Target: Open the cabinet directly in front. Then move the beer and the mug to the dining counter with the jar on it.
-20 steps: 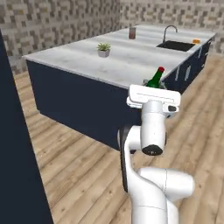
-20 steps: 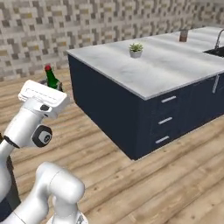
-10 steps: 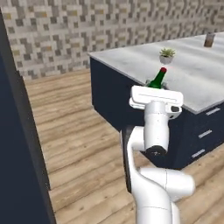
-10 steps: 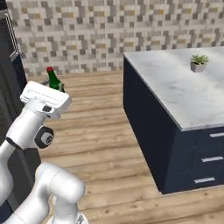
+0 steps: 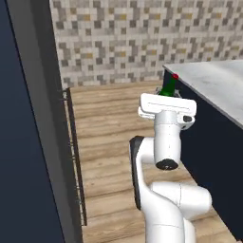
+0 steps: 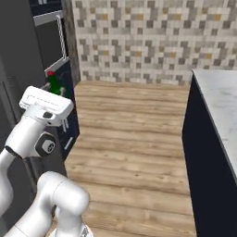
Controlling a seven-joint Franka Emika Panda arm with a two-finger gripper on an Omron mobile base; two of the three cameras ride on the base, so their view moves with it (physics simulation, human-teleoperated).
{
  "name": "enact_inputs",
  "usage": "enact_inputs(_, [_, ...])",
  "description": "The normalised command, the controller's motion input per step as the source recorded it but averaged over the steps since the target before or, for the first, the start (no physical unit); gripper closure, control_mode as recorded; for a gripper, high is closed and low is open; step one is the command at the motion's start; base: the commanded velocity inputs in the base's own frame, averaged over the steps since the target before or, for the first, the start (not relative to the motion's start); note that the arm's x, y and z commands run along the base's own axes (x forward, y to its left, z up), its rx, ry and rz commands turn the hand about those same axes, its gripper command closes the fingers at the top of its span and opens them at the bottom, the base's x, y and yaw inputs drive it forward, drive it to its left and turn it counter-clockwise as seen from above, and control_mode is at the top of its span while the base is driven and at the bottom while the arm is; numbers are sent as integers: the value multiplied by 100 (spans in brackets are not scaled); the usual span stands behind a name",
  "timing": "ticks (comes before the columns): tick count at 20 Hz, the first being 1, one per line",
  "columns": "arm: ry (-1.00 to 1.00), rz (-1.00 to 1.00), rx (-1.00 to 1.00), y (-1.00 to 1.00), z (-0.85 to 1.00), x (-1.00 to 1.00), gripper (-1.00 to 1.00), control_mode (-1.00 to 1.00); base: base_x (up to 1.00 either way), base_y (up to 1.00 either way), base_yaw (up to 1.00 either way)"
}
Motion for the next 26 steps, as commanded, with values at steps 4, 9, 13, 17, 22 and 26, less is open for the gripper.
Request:
enact_inputs(4, [0, 0, 0, 0, 0, 0, 100, 100, 96, -100, 20])
enact_inputs(9, [0, 0, 0, 0, 0, 0, 100, 100, 99, -90, 18])
enact_inputs(13, [0, 0, 0, 0, 0, 0, 100, 100, 100, -23, 24])
enact_inputs(17, [0, 0, 0, 0, 0, 0, 100, 100, 100, 0, 27])
enact_inputs(22, [0, 0, 0, 0, 0, 0, 100, 100, 100, -2, 31])
enact_inputs(26, [0, 0, 0, 0, 0, 0, 100, 100, 100, -30, 29])
